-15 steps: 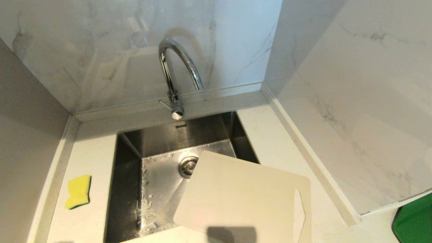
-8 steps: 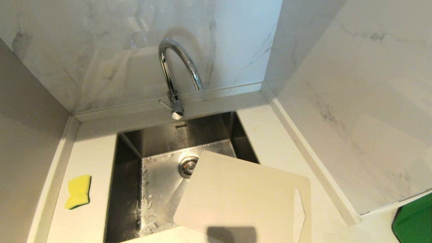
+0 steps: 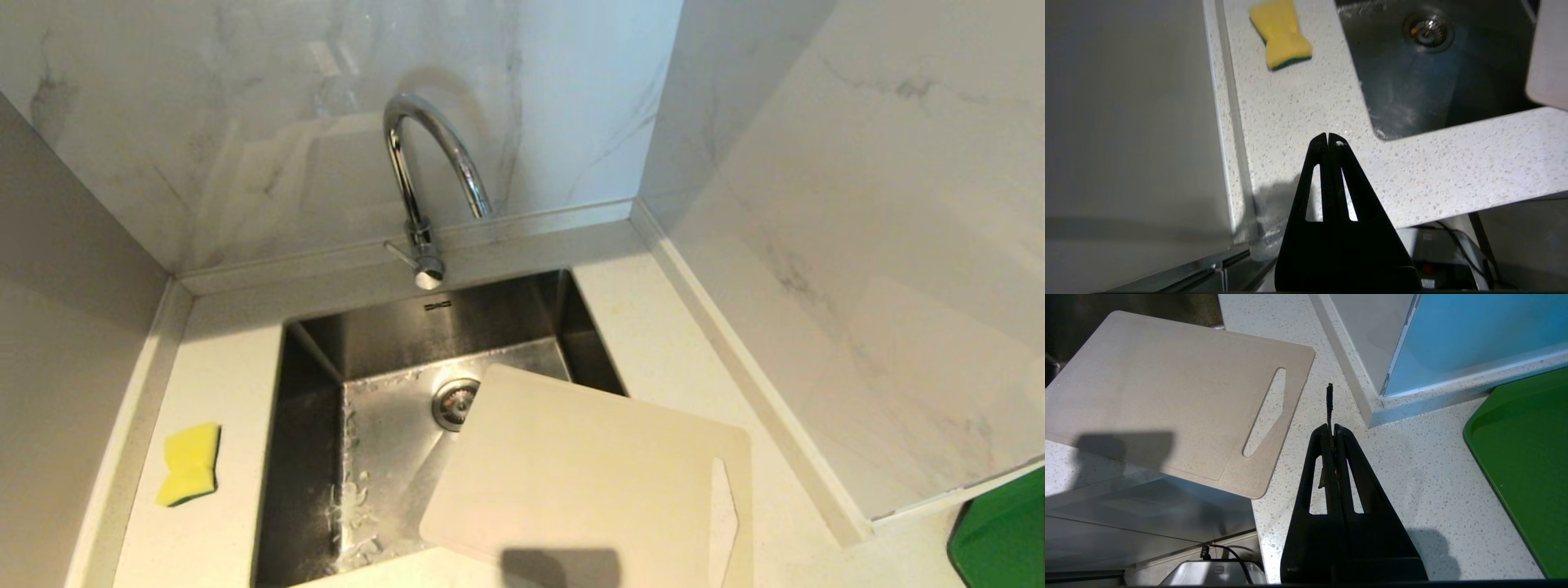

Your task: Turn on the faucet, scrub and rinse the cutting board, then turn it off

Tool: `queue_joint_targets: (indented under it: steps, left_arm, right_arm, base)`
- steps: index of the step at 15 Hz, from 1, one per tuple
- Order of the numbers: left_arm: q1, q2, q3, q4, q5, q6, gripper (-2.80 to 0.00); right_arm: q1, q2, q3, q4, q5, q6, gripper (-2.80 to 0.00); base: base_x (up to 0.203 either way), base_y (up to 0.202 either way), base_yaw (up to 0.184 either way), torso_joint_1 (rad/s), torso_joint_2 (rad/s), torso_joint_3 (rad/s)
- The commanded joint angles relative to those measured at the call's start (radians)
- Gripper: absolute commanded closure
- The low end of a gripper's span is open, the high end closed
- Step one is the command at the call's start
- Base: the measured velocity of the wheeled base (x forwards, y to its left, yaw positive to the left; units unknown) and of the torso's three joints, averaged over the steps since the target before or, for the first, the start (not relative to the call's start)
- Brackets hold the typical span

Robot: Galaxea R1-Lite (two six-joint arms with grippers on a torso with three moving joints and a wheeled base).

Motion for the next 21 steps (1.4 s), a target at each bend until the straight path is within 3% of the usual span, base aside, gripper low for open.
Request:
queue_joint_targets:
  steps: [1, 5, 10, 21]
  left_arm:
    - [-0.022, -0.105, -0.001, 0.002, -0.002, 0.006, 0.0]
    - [-0.026, -0.204, 0.007, -0.021, -0.006, 0.044, 0.0]
    - [-0.025, -0.204, 0.006, -0.022, 0.0, -0.008, 0.0]
    - [-0.025, -0.204, 0.007, -0.023, 0.0, -0.008, 0.0]
  right_arm:
    - [0.0, -0.002, 0.002, 0.0, 0.0, 0.0, 0.0]
    - [0.0, -0.002, 0.002, 0.0, 0.0, 0.0, 0.0]
    - [0.0, -0.002, 0.002, 0.0, 0.0, 0.0, 0.0]
    - [0.0, -0.002, 0.002, 0.0, 0.0, -0.002, 0.0]
  base:
    - [0.0, 0.0, 0.0, 0.0, 0.0, 0.0]
    - [0.0, 0.0, 0.0, 0.0, 0.0, 0.0]
    - [0.0, 0.0, 0.0, 0.0, 0.0, 0.0]
    - [0.0, 0.0, 0.0, 0.0, 0.0, 0.0]
